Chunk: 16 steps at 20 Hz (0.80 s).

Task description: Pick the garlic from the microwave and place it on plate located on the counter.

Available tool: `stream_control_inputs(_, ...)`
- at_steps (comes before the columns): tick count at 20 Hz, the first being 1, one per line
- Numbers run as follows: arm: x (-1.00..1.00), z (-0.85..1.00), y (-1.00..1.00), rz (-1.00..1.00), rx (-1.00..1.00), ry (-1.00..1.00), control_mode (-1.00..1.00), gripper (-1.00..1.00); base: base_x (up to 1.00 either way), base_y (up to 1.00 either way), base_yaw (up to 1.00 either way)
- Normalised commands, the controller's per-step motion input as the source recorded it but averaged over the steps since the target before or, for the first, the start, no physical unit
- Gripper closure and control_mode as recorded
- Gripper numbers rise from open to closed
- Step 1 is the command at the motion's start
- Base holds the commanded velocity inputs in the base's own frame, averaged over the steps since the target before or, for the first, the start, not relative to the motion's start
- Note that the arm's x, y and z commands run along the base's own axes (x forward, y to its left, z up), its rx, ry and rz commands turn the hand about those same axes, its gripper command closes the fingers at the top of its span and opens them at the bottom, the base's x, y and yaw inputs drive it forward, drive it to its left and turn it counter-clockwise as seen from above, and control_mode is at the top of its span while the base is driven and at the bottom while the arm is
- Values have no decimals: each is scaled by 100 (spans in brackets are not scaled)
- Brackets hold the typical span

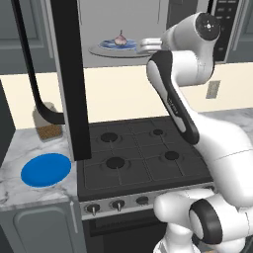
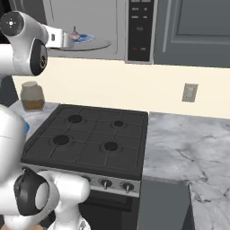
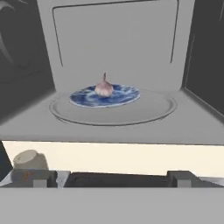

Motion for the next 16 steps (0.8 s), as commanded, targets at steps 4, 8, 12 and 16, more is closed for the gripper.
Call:
stream_control_inputs(4, 72, 19, 6, 0, 0, -2, -100, -100, 0, 0, 0)
stream_control_inputs(8, 95, -18, 24, 1, 0, 0, -100, -100, 0, 0, 0)
stream_control_inputs(12, 100, -26, 22, 6, 0, 7, -100, -100, 0, 0, 0)
stream_control_inputs(16, 93, 1, 8, 4, 0, 8, -100, -100, 0, 0, 0)
